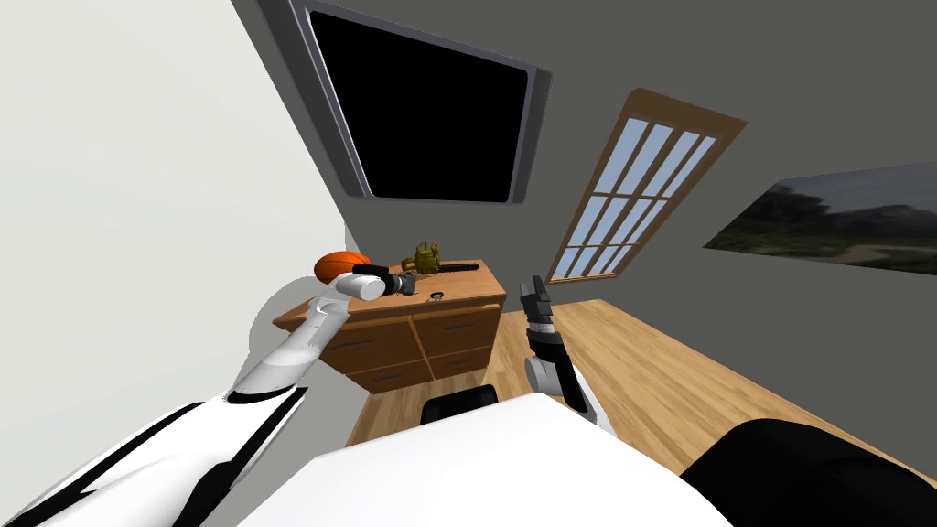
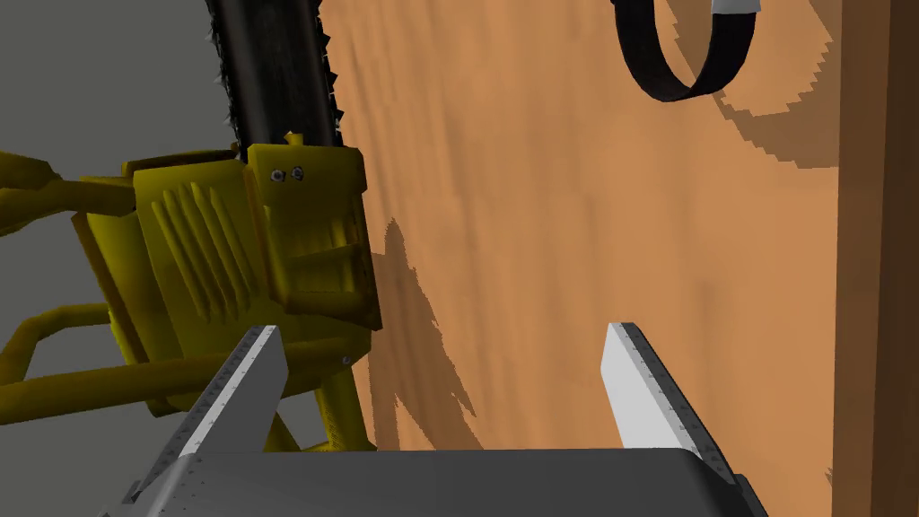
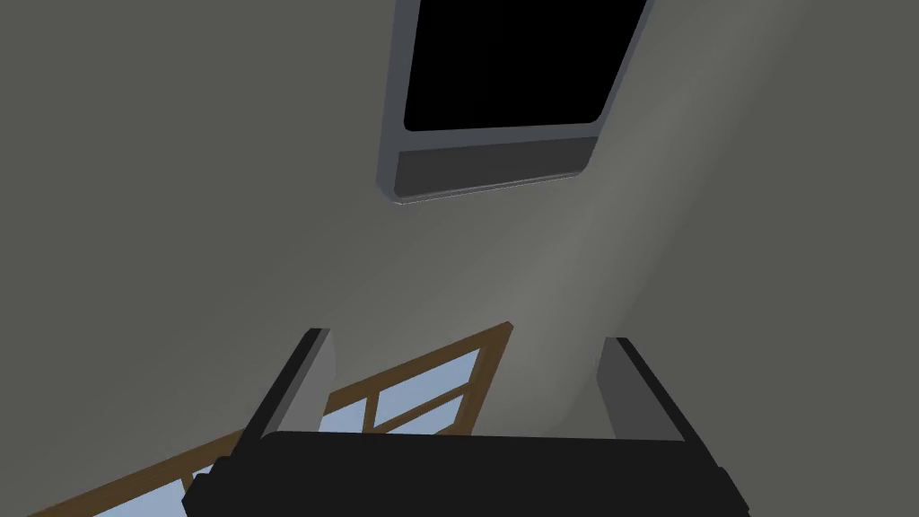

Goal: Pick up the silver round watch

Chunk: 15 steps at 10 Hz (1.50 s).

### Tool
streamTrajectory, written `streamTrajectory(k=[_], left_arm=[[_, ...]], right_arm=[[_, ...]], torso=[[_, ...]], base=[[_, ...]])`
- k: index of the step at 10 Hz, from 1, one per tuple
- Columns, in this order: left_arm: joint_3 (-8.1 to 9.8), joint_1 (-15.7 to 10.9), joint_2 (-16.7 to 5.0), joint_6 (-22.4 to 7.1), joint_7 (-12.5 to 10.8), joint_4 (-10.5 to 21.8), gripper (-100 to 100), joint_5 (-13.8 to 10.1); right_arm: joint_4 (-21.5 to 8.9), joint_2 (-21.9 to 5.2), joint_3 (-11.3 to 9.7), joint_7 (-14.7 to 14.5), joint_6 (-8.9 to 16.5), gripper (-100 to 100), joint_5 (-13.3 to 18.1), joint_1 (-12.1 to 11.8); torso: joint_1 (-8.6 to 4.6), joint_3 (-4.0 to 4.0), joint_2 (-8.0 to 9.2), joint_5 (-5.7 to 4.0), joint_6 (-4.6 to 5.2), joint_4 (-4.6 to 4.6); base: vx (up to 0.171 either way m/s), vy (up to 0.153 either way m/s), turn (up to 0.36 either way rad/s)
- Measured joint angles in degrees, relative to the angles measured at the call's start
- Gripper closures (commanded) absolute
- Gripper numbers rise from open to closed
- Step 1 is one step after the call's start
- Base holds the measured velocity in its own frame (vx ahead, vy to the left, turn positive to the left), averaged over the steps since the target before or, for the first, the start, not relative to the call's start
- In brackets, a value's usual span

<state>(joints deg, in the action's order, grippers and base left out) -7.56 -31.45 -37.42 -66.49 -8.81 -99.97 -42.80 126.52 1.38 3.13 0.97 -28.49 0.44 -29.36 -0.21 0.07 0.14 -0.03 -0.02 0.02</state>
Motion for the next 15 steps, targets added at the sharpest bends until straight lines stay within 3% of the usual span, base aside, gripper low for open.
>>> streamTrajectory(k=[8,13,15], left_arm=[[-1.96,-6.0,-6.7,-11.3,2.0,6.8,-100,-7.1],[-3.5,-9.1,-12.2,-19.0,3.6,11.8,-100,-12.9],[-4.25,-10.4,-13.1,-20.6,4.4,14.2,-100,-14.1]], right_arm=[[0.0,0.0,0.0,0.0,0.0,0,0.0,0.0],[0.0,0.0,0.0,0.0,0.0,0,0.0,0.0],[0.0,0.0,0.0,0.0,0.0,0,0.0,0.0]], torso=[[-0.03,-0.02,-0.05,-0.01,-0.01,-0.01],[-0.21,-0.03,-0.07,-0.04,-0.02,-0.01],[-0.04,-0.05,-0.09,-0.01,-0.03,-0.02]], base=[[-0.021,-0.055,-0.108],[-0.007,-0.081,-0.098],[-0.003,-0.061,-0.104]])
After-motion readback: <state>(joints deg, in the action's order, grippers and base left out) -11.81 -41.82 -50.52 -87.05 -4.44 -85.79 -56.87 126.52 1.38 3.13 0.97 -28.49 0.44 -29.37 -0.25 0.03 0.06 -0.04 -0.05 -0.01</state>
